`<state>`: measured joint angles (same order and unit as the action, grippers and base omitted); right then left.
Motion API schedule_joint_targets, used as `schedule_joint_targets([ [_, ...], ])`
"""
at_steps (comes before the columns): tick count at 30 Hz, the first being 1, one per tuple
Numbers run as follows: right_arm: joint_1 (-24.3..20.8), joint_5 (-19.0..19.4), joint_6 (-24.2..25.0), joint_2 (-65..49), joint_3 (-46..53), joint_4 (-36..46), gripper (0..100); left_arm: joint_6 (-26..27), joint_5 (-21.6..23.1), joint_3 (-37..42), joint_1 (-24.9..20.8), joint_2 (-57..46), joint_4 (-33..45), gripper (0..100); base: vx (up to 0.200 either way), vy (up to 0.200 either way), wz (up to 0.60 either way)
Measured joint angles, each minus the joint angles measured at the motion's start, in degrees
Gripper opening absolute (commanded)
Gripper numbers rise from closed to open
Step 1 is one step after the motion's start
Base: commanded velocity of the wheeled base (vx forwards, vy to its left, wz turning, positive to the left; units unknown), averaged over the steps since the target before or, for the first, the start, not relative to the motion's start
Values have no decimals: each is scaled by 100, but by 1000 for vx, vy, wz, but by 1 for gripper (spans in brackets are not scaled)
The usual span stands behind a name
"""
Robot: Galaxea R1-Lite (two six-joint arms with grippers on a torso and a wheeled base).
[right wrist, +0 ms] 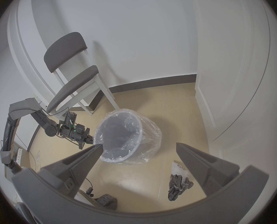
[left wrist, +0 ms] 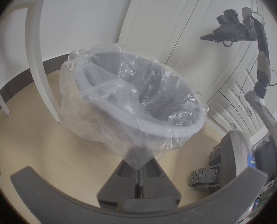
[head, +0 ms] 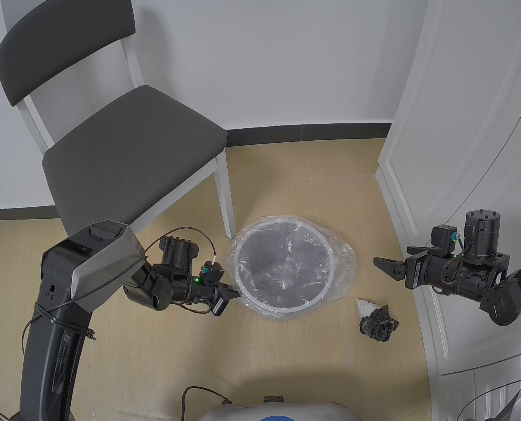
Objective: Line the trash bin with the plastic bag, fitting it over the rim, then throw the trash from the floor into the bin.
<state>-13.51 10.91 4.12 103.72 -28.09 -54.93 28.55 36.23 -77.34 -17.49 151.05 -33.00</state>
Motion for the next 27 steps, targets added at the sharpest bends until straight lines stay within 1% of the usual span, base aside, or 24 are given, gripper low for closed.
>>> schedule_joint_targets([
  [5,-7,-2,1,50,-7,0,100,-26,0,-507,82,79,456,0,0,0,0],
  [13,11,-2,1,240,-46,-17,100,-11,0,-1891,219,633,963,0,0,0,0],
  [17,23,-5,0,439,-93,-30,100,-4,0,-2387,240,928,1339,0,0,0,0],
  [21,30,-2,1,763,-187,-44,100,0,0,-2776,254,1165,1612,0,0,0,0],
  [27,65,-5,20,1473,-438,-343,100,0,0,-3198,258,1456,1702,0,0,0,0],
])
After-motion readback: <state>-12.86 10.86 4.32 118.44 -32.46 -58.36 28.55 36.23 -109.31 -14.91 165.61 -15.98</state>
